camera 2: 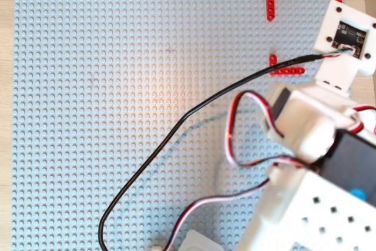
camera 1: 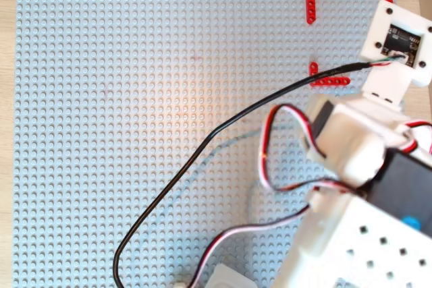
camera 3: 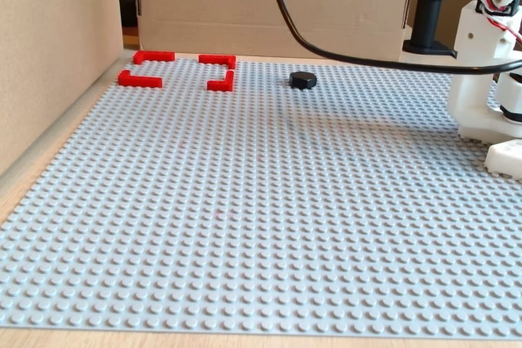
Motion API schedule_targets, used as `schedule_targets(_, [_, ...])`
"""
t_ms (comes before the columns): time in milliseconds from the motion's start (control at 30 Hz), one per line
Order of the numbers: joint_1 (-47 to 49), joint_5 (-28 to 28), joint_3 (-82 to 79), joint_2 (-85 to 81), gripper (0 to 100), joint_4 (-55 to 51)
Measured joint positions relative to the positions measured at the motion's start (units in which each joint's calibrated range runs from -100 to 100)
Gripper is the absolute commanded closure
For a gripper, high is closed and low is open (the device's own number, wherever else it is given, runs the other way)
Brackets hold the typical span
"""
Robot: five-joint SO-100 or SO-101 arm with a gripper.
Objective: Grab the Lego and store it in red box
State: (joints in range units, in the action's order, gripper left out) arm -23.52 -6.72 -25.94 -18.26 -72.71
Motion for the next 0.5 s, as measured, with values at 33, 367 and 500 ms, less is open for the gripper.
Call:
schedule_targets(33, [-0.44, -0.44, 0.0, 2.03, 95, 0.6])
schedule_targets(367, [-5.53, -2.3, 0.0, 15.98, 91, 9.41])
schedule_targets(500, [-7.05, -2.83, 0.0, 21.13, 86, 10.19])
